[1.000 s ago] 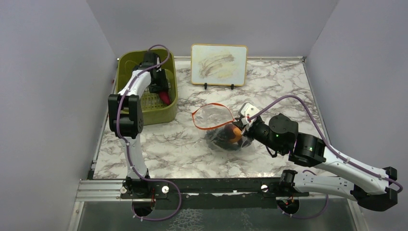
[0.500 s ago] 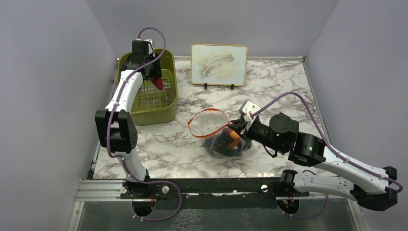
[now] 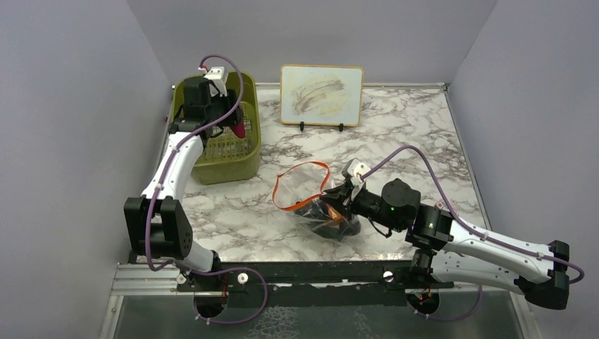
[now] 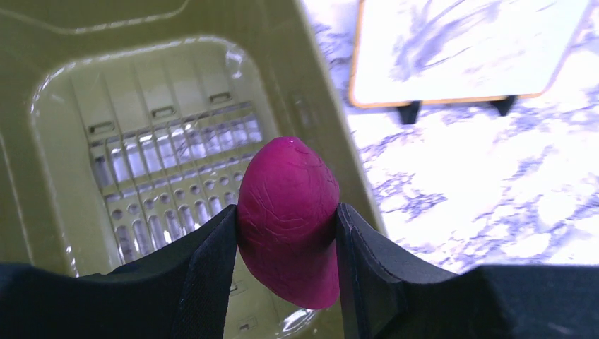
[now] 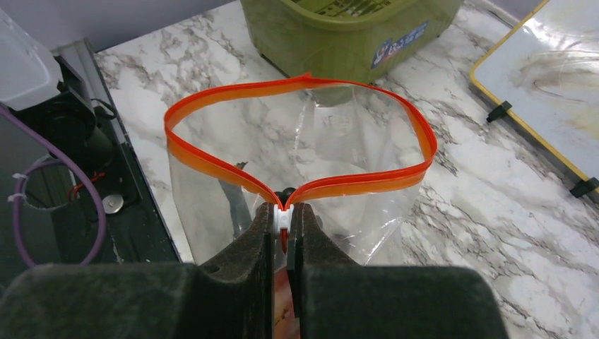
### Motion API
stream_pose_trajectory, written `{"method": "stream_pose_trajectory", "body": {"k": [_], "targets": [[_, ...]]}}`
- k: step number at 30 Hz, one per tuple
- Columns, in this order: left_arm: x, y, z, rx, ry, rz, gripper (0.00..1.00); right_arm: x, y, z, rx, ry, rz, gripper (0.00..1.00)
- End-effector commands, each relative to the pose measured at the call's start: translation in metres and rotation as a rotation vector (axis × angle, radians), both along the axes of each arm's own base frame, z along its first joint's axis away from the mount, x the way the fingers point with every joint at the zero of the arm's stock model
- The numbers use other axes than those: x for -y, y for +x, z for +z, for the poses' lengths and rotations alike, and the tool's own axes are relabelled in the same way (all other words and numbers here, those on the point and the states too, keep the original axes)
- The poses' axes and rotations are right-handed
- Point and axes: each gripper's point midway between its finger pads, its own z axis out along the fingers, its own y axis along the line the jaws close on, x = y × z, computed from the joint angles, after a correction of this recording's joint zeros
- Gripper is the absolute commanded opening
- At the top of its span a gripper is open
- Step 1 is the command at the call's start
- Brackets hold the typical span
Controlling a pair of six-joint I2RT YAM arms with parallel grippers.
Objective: Place the food in the zip-top bag and seal the zipper
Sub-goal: Pick up the fake vegetable from the bin, then place the fake vegetable in the zipper food storage bag.
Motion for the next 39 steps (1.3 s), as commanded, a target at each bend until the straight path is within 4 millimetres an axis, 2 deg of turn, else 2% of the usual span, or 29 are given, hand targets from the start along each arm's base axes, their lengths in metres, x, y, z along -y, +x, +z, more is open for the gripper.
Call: {"method": "stream_pose_trajectory", "body": {"k": [1,7,11,15,17,20,23,28,31,39], "targets": [[0.037,-0.014,0.066,0.179,-0.133,-0.188,0.4,-0.011,-0.009,0.024,0.015,0.122,0.056,0.01],[0.072,-0.05,0.087,0.213,-0.235,-0.398,0.4,-0.007,-0.008,0.014,0.007,0.114,0.044,0.01],[0.097,-0.082,0.107,0.274,-0.276,-0.553,0.4,-0.006,-0.007,0.014,0.029,0.105,0.044,0.01],[0.119,-0.116,0.121,0.316,-0.393,-0.658,0.4,-0.008,-0.007,0.014,0.036,0.087,0.049,0.01],[0.127,-0.132,0.122,0.322,-0.43,-0.704,0.41,-0.008,-0.006,0.014,0.035,0.09,0.048,0.01],[0.141,-0.152,0.109,0.291,-0.462,-0.783,0.41,-0.01,-0.007,0.016,0.04,0.102,0.055,0.01],[0.147,-0.163,0.102,0.245,-0.508,-0.794,0.41,-0.011,-0.007,0.018,0.041,0.11,0.059,0.01],[0.15,-0.166,0.112,0.231,-0.61,-0.714,0.4,-0.012,-0.007,0.017,0.043,0.103,0.059,0.01],[0.16,-0.174,0.118,0.234,-0.639,-0.741,0.4,-0.014,-0.005,0.016,0.043,0.108,0.055,0.01],[0.182,-0.187,0.078,0.131,-0.65,-0.758,0.4,-0.019,-0.001,0.017,0.052,0.107,0.051,0.01]]}}
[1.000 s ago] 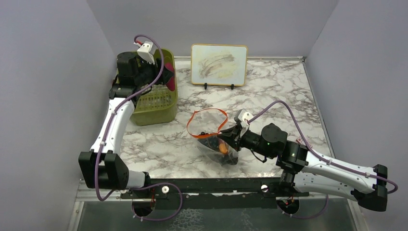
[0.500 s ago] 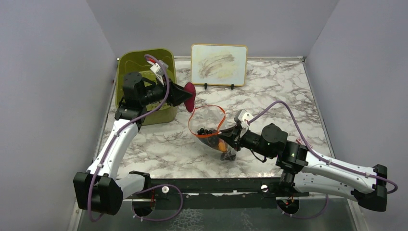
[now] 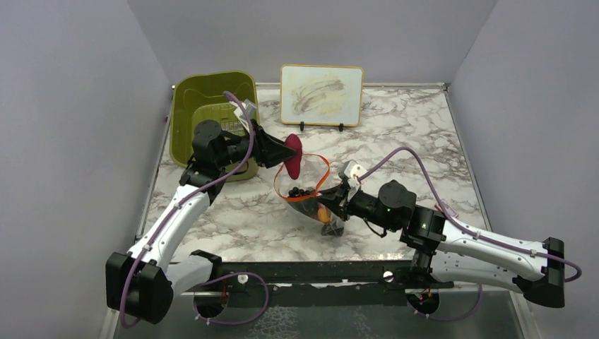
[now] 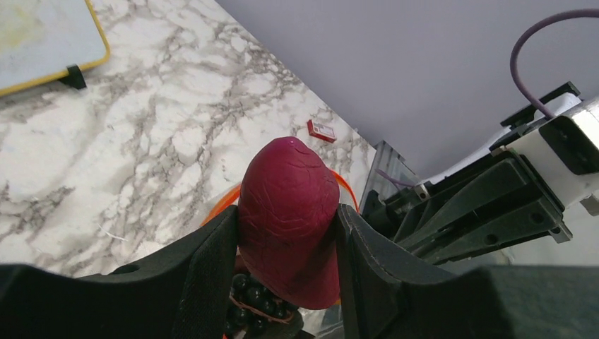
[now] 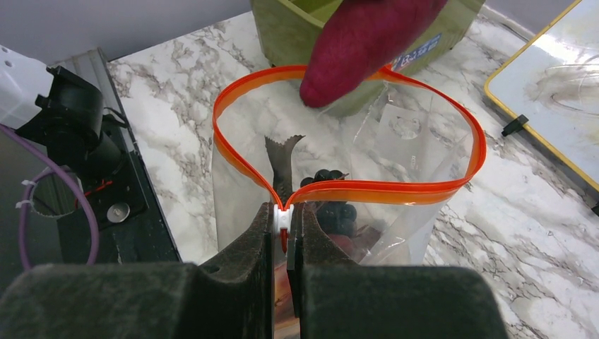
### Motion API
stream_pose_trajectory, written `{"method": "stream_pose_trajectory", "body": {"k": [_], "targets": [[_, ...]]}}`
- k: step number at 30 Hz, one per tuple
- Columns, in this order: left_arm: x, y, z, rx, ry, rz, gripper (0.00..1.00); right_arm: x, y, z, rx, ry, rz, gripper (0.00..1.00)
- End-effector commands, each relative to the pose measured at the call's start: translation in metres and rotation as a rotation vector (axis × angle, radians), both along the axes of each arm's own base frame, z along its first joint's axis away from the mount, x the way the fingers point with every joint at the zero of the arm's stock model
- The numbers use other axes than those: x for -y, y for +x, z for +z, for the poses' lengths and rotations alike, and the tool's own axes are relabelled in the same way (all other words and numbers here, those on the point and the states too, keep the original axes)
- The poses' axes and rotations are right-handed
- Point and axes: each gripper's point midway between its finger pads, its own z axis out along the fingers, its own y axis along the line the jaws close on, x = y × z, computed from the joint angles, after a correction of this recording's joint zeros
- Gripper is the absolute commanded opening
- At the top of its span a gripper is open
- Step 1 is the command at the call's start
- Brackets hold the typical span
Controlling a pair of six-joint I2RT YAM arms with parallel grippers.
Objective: Place the food in the zip-top bag and seal the zipper
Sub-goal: Place the fake vegetable in the zipper food storage bag.
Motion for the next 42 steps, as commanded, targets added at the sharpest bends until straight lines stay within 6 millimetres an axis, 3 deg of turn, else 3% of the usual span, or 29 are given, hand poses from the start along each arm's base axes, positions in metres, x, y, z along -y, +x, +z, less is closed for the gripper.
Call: {"method": "stream_pose_trajectory", "body": {"k": [1,10,18,21,27,34,40,42], "targets": [[0.008,-0.007,-0.012,-0.022,-0.006,-0.002,0.4,-0.006,0.0,0.017,0.039,0.051,0.014,0.01],[0.008,-0.017,-0.045,-0.054,0.047,-0.011,0.47,-0.004,0.0,0.014,0.036,0.059,0.007,0.01],[0.007,-0.023,-0.047,-0.023,0.058,-0.022,0.72,-0.001,0.0,0.012,0.034,0.06,-0.001,0.01],[0.006,-0.024,-0.045,0.013,0.074,-0.027,0.76,-0.001,0.0,0.011,0.036,0.056,0.004,0.01],[-0.002,-0.018,-0.043,0.157,0.214,-0.031,0.73,0.001,-0.004,0.014,0.067,0.023,0.032,0.01],[-0.017,-0.023,-0.042,0.57,0.403,-0.095,0.63,0.015,-0.006,0.01,0.112,-0.083,0.042,0.01],[-0.011,-0.055,-0.04,0.82,0.397,-0.299,0.66,0.03,-0.009,0.011,0.156,-0.127,0.045,0.01],[-0.007,-0.072,-0.04,0.894,0.349,-0.405,0.61,0.032,-0.01,0.009,0.17,-0.149,0.054,0.01]]}}
